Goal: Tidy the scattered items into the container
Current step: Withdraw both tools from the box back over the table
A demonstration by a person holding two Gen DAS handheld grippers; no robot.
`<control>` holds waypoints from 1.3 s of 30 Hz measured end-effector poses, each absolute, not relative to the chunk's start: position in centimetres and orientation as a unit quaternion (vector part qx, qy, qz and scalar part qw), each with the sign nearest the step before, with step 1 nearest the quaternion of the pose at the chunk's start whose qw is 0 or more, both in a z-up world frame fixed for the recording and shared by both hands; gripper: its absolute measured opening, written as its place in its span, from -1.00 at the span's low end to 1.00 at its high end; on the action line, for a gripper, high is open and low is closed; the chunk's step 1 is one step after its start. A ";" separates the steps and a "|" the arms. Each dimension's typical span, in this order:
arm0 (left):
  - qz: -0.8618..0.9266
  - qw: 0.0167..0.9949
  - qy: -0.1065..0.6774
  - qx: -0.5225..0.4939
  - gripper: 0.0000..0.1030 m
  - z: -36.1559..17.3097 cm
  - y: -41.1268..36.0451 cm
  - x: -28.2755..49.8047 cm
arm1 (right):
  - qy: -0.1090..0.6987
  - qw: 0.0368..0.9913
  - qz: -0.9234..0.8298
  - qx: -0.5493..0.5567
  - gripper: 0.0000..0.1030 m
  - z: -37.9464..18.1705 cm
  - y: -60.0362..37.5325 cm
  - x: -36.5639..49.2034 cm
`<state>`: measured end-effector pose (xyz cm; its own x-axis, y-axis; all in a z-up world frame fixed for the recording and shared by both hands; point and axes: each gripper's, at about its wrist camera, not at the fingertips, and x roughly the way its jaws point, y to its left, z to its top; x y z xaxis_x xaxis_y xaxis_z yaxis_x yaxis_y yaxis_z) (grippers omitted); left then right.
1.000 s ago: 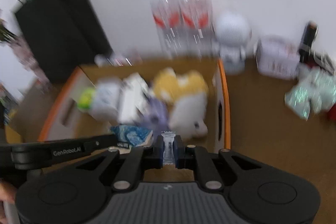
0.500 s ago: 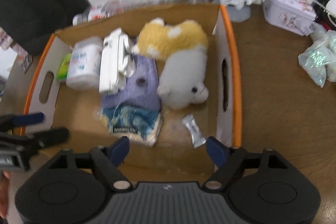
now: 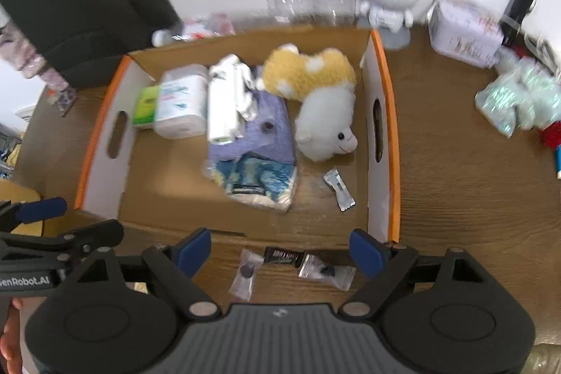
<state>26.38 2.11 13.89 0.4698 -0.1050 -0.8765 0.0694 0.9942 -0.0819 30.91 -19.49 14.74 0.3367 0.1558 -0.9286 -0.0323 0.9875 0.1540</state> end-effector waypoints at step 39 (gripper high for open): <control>0.022 0.940 0.339 0.011 1.00 -1.4 2.2 -3.2 | 0.343 0.938 0.051 -0.012 1.00 1.0 -15.9 -0.1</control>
<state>-3.22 2.16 -1.38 0.7691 0.0497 -0.6372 -0.0342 0.9987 0.0366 -0.13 -15.94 1.05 0.7602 0.0875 -0.6438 -0.1034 0.9946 0.0130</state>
